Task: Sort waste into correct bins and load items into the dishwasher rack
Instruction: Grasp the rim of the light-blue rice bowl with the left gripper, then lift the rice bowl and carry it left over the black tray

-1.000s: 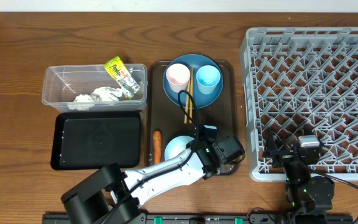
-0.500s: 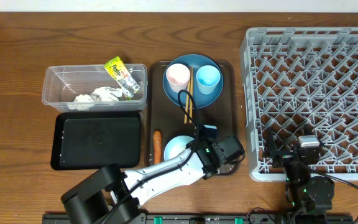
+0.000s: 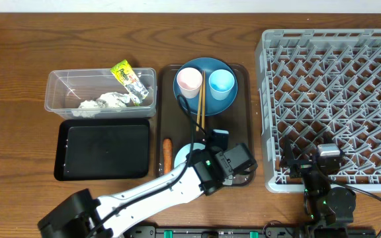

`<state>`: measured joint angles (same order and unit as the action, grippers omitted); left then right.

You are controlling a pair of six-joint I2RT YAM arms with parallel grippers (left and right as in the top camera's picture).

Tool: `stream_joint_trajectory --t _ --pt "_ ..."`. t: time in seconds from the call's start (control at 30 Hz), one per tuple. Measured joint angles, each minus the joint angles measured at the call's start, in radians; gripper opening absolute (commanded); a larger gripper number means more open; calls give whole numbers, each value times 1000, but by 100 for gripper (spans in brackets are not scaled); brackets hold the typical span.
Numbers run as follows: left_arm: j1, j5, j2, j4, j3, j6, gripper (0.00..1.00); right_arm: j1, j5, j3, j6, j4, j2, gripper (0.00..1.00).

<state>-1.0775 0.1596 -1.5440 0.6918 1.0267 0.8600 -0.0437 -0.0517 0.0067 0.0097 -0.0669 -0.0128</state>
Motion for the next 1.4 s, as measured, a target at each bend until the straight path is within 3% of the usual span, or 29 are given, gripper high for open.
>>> stream_joint_trajectory --t 0.53,0.9,1.4 --pt "53 -2 126 109 0 -60 6 0 0 0 0 0 0 99" --pt "304 -3 242 211 0 -129 6 0 0 0 0 0 0 99" --pt "665 8 380 216 -1 -309 6 0 0 0 0 0 0 99"
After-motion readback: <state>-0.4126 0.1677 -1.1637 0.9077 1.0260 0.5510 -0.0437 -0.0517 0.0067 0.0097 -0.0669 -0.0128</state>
